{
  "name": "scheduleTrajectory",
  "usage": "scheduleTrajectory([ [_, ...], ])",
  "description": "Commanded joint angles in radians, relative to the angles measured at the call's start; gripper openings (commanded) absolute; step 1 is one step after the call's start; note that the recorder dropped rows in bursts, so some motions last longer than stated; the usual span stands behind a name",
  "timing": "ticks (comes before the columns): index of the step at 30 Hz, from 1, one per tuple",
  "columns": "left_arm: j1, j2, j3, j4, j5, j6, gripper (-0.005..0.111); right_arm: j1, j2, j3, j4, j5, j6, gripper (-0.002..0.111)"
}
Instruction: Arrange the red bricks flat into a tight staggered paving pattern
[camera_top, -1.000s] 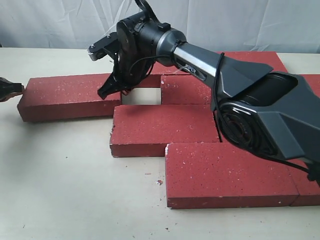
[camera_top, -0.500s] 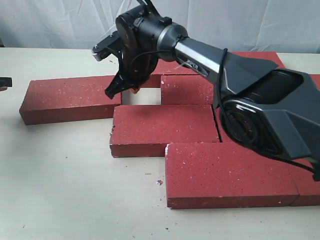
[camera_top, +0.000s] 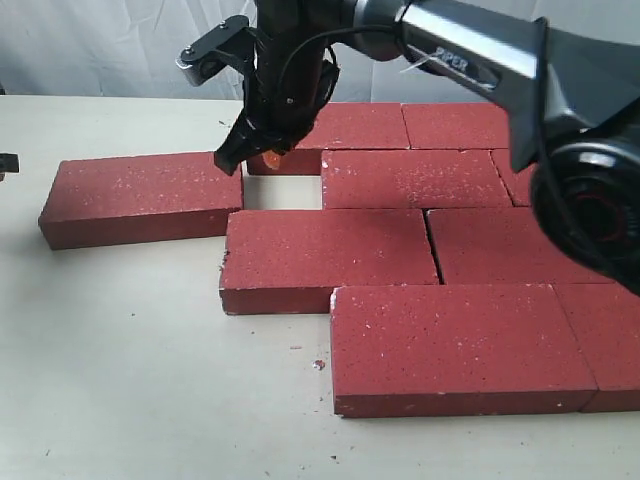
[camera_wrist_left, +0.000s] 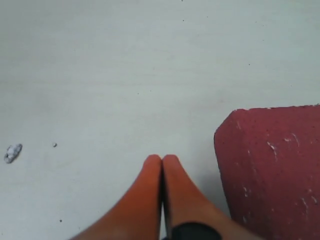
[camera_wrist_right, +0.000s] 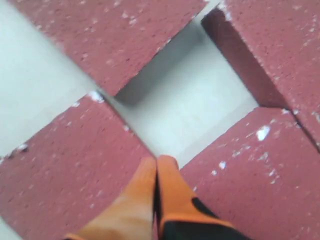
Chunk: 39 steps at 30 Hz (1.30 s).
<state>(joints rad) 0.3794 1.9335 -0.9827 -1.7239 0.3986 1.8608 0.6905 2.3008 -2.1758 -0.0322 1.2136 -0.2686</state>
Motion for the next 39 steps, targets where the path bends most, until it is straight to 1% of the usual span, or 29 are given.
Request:
scheduleTrajectory([
  [1, -0.005, 0.032, -0.030, -0.020, 0.007, 0.026, 0.000, -0.004, -0.162, 0.217, 0.061, 0.007, -0.071, -0.001],
  [3, -0.009, 0.047, -0.039, -0.020, 0.018, 0.006, 0.000, -0.004, -0.246, 0.355, 0.068, -0.077, -0.081, -0.001],
  [5, -0.026, 0.062, -0.051, -0.020, -0.003, -0.004, 0.000, -0.004, -0.334, 0.495, 0.068, -0.181, -0.112, -0.001],
  [9, -0.084, 0.072, -0.116, -0.020, -0.194, -0.038, 0.000, -0.004, -0.492, 0.744, 0.064, -0.352, -0.126, -0.001],
  [12, -0.135, 0.072, -0.162, -0.020, -0.278, -0.065, 0.000, -0.004, -0.597, 0.897, 0.023, -0.455, -0.157, -0.001],
  [14, -0.171, 0.074, -0.182, -0.020, -0.325, -0.072, 0.000, -0.004, -0.651, 0.970, -0.036, -0.517, -0.210, -0.001],
  [17, -0.225, 0.085, -0.186, -0.020, -0.418, -0.072, 0.000, -0.004, -0.697, 1.005, -0.098, -0.577, -0.210, -0.001],
  [20, -0.263, 0.090, -0.186, -0.020, -0.548, -0.040, 0.000, -0.004, -0.705, 1.005, -0.086, -0.600, -0.210, -0.001],
  [21, -0.264, 0.090, -0.186, -0.020, -0.560, -0.036, 0.000, -0.004, -0.705, 1.005, -0.082, -0.603, -0.210, -0.001],
  [27, -0.263, 0.090, -0.186, -0.020, -0.538, -0.016, 0.000, -0.004, -0.701, 1.005, -0.069, -0.615, -0.210, -0.001],
  [32, -0.263, 0.090, -0.199, -0.020, -0.516, 0.077, 0.000, -0.004, -0.701, 1.005, -0.069, -0.628, -0.207, -0.001],
  [34, -0.263, 0.082, -0.201, -0.020, -0.440, 0.155, 0.000, -0.004, -0.701, 1.005, -0.069, -0.628, -0.207, -0.001],
  [39, -0.263, 0.021, -0.201, -0.020, -0.177, 0.146, 0.000, -0.004, -0.701, 1.005, -0.069, -0.650, -0.207, -0.001],
])
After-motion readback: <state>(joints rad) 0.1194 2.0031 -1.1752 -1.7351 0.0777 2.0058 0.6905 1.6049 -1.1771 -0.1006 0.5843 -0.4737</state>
